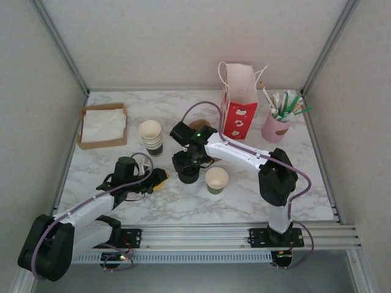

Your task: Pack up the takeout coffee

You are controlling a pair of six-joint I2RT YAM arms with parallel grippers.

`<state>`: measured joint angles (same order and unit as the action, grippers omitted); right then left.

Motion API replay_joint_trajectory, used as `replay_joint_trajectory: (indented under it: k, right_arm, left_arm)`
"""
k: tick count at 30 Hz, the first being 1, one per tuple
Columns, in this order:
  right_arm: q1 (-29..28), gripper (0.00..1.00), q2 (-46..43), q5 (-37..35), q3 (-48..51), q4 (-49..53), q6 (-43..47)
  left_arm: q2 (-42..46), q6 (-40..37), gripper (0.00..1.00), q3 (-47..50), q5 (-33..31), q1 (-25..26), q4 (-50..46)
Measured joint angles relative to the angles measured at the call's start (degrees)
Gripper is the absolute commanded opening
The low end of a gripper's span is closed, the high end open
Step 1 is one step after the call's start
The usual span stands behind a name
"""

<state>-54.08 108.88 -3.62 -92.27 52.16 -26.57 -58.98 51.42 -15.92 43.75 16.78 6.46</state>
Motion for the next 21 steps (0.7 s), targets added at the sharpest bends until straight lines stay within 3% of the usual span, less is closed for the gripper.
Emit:
replay_joint_trajectory:
  k: [21]
  right_arm:
    - [-0.02, 0.76, 1.7, -0.02, -0.28, 0.42, 0.22]
  left_arm:
    - [-0.11, -0.61, 0.55, 0.0, -0.02, 0.0, 0.02]
